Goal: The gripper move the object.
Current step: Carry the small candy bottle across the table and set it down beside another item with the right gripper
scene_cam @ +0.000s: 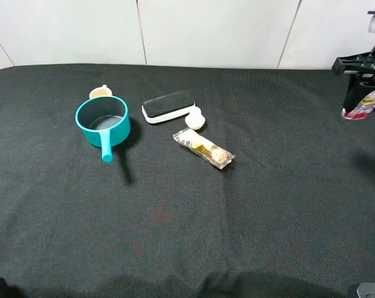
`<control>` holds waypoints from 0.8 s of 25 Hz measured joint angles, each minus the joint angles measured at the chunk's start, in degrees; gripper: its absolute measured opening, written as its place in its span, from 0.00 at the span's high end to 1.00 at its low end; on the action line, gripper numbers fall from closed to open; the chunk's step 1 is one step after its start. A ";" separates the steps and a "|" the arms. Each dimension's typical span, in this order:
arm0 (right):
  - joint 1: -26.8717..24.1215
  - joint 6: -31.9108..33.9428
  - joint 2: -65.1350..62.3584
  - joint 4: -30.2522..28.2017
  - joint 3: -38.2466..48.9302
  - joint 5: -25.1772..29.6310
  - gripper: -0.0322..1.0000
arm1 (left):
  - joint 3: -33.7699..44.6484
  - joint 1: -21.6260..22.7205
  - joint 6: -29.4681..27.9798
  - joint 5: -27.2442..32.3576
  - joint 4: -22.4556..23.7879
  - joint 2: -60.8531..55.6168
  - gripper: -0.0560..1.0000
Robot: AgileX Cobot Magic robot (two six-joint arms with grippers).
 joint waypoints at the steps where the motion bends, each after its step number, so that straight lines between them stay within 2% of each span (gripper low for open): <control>1: 0.00 -0.33 -0.56 -0.16 0.00 0.06 0.64 | 0.00 0.00 0.00 0.00 0.00 0.00 0.01; 11: 0.46 -3.30 -2.70 0.11 0.00 1.13 0.64 | 0.00 0.00 0.00 0.00 0.00 0.00 0.01; 20: 8.82 -2.76 -2.70 -0.59 0.00 -2.00 0.64 | 0.00 0.00 0.00 0.00 0.00 0.00 0.01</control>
